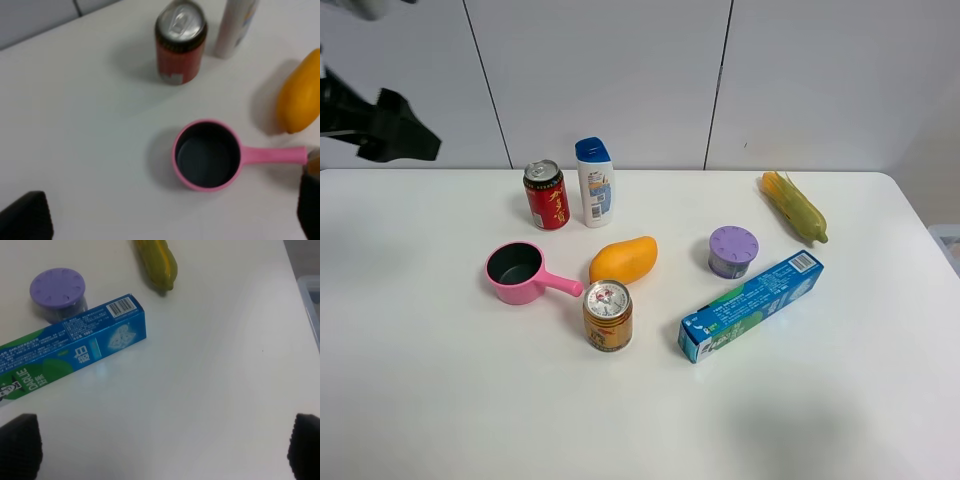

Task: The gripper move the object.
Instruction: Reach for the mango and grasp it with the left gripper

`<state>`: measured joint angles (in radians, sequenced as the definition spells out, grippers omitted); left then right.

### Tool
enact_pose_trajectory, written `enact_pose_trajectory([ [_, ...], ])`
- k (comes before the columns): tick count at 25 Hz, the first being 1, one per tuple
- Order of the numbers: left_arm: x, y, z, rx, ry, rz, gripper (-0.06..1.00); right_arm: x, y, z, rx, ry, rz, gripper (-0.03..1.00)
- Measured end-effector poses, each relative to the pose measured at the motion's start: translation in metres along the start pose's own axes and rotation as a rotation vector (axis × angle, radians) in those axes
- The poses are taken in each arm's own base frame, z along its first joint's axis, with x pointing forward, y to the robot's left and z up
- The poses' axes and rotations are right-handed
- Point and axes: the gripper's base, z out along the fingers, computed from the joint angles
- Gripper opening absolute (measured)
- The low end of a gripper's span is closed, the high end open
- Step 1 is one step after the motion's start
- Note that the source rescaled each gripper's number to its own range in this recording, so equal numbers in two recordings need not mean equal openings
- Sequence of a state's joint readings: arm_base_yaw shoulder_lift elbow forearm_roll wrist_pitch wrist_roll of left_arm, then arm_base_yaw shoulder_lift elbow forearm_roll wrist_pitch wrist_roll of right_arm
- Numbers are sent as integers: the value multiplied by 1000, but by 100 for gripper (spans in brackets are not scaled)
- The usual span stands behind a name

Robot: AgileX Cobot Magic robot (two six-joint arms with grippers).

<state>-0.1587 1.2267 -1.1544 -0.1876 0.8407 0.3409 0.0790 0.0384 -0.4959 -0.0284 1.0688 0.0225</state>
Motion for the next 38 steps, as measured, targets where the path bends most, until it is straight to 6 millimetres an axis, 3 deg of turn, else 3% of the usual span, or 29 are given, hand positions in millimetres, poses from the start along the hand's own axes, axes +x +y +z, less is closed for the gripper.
enact_pose_trajectory([
  [5,-22,-35,51,103,33,107,100,0,0,0,0,0,0,100],
  [11,-21,-79,112,183,75,211,100,0,0,0,0,0,0,100],
  [19,-11,-123,151,249,94,321,100,0,0,0,0,0,0,100],
  [27,-5,-139,192,245,64,335,100,0,0,0,0,0,0,100],
  [33,-14,-145,225,247,79,336,100,0,0,0,0,0,0,100],
  [38,1,-150,253,257,157,350,100,0,0,0,0,0,0,100],
])
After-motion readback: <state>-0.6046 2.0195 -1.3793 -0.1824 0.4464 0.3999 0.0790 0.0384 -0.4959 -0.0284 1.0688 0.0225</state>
